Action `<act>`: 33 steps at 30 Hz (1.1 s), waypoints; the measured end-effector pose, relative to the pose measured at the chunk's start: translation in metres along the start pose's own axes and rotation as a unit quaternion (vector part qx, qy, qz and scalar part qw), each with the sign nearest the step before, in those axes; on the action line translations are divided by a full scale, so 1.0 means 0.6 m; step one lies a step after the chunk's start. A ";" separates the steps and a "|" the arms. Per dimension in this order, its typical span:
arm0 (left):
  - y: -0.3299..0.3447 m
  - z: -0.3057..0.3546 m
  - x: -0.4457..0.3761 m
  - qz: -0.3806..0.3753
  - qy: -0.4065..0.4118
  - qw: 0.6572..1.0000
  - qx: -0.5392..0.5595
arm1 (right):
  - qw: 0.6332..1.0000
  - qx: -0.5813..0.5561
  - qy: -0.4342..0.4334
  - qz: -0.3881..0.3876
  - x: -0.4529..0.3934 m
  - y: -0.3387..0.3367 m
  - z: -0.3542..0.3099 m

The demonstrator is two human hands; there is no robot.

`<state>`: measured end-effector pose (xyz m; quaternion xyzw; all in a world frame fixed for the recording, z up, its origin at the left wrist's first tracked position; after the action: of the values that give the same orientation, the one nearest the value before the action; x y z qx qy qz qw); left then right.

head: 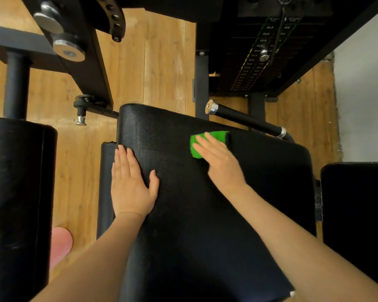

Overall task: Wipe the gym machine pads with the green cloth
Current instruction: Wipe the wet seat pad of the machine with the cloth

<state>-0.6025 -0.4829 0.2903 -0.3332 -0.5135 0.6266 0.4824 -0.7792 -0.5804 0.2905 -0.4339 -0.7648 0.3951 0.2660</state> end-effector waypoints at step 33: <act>0.001 0.006 -0.003 -0.015 -0.001 1.000 -0.008 | 0.874 -0.001 0.458 0.165 0.174 -0.057 0.197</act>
<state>-0.6055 -0.4858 0.2905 -0.3289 -0.5241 0.6157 0.4880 -0.9338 -0.5438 0.2612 -0.6865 -0.4749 0.1901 0.5167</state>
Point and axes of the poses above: each hand's wrist, its own x-axis away from the middle knuckle, its own y-axis out of the palm, z = x × y, the point moved 10 cm from there along -x, towards the middle knuckle, and after that the axes turned 7 degrees about y, right-handed, at the moved point
